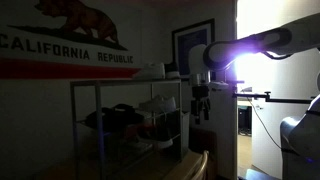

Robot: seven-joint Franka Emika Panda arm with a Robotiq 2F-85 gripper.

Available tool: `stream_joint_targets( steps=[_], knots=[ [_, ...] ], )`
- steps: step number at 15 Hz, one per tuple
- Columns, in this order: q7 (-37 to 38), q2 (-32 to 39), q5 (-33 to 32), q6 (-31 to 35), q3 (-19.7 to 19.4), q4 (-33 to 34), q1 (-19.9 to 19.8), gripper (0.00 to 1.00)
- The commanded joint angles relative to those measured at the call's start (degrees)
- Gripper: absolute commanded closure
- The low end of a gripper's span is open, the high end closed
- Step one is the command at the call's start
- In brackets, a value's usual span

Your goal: Move the white shoe from the top shelf to the middle shelf

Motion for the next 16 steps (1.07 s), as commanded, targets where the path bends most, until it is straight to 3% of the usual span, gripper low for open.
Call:
stream_joint_targets(
  steps=[1, 10, 16],
  knots=[
    [-0.09, 0.02, 0.06, -0.15, 0.13, 0.13, -0.2, 0.0],
    [0.0, 1.52, -0.56, 0.03, 0.41, 1.98, -0.37, 0.0],
    [-0.05, 7.46, -4.31, -2.72, 0.64, 13.06, -0.74, 0.0]
  ],
)
